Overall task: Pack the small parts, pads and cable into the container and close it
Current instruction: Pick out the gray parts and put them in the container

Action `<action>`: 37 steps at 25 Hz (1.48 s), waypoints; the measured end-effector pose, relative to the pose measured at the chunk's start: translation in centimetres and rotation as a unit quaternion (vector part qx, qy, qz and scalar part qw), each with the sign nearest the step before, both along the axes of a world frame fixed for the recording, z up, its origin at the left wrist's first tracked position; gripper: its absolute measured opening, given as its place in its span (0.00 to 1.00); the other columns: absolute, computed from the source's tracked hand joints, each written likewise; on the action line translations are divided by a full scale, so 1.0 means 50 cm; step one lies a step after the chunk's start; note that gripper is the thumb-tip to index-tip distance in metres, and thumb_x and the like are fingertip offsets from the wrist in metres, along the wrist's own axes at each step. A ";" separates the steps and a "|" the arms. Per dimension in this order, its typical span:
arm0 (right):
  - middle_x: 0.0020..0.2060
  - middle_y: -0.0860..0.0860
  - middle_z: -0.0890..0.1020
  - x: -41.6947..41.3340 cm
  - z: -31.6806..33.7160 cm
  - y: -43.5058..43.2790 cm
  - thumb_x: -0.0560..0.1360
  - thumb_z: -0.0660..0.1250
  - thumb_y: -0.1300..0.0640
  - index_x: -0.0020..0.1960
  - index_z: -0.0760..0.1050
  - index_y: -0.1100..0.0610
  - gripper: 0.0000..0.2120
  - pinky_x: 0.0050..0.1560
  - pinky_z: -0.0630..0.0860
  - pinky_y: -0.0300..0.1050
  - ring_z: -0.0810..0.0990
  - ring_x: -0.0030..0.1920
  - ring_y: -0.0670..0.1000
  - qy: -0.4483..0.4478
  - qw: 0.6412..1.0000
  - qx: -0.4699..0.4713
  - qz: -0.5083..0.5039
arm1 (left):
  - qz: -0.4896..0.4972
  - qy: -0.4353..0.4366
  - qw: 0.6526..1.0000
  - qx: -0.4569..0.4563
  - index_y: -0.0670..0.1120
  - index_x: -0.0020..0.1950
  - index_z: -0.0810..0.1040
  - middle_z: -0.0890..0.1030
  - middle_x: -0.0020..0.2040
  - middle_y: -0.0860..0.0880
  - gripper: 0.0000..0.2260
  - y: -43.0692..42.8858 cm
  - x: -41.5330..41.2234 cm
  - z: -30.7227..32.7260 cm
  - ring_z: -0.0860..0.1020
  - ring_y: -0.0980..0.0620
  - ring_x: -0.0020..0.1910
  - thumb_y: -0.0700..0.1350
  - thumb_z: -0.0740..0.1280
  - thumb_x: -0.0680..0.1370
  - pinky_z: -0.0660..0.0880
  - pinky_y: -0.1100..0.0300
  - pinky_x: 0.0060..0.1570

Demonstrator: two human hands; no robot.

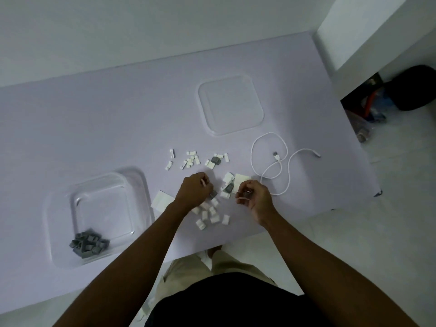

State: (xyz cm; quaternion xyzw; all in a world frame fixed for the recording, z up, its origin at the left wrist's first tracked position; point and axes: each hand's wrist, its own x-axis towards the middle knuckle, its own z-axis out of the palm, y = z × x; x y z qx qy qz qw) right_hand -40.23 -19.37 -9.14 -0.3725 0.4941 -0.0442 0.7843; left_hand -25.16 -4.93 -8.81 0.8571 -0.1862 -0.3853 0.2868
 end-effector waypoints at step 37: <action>0.30 0.51 0.79 0.128 -0.053 -0.101 0.79 0.64 0.54 0.43 0.83 0.60 0.13 0.34 0.72 0.42 0.75 0.31 0.49 0.078 0.927 -0.324 0.172 | -0.120 -0.022 0.992 0.032 0.47 0.50 0.75 0.75 0.36 0.51 0.08 -0.040 0.001 -0.012 0.73 0.52 0.34 0.51 0.67 0.79 0.66 0.61 0.33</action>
